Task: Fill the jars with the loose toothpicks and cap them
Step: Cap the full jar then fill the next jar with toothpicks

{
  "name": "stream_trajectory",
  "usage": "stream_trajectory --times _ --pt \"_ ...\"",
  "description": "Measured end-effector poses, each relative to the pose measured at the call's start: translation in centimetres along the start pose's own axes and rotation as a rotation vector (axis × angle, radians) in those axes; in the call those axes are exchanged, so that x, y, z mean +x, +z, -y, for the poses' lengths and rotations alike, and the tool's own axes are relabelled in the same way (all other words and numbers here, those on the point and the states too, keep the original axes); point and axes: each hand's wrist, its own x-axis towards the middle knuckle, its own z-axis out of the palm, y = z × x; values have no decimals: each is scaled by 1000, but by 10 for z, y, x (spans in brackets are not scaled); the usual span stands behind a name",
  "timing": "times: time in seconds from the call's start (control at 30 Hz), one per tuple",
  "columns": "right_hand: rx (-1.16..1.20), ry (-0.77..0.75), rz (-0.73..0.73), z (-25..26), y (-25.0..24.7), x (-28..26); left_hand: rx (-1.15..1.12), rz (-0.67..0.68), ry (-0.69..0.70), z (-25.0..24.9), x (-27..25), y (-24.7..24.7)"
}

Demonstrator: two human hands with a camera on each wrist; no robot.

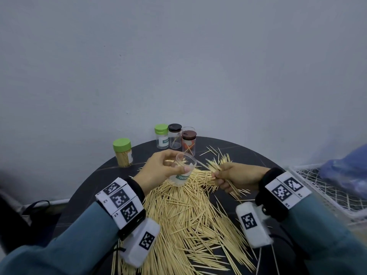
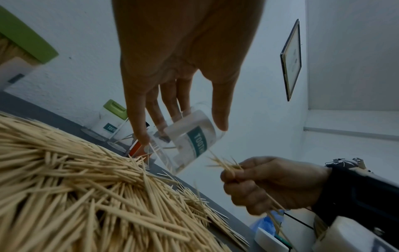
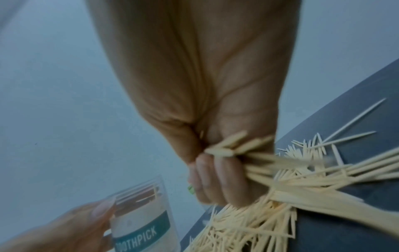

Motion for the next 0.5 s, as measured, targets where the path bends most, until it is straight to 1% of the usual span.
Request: stream_trajectory --times 0.1,0.17,0.27,0.37,0.5 --pt "165 -187 -143 6 1 2 22 18 -11 -1 -1 1" --pt "271 -329 -225 11 3 4 37 58 -18 -2 -2 3" --pt "436 -509 -283 20 7 3 108 141 -8 -4 -5 7" --pt "506 -606 -311 27 12 1 170 210 9 -6 -8 12" --pt "590 -674 -310 33 19 -3 205 252 10 -6 -12 19"
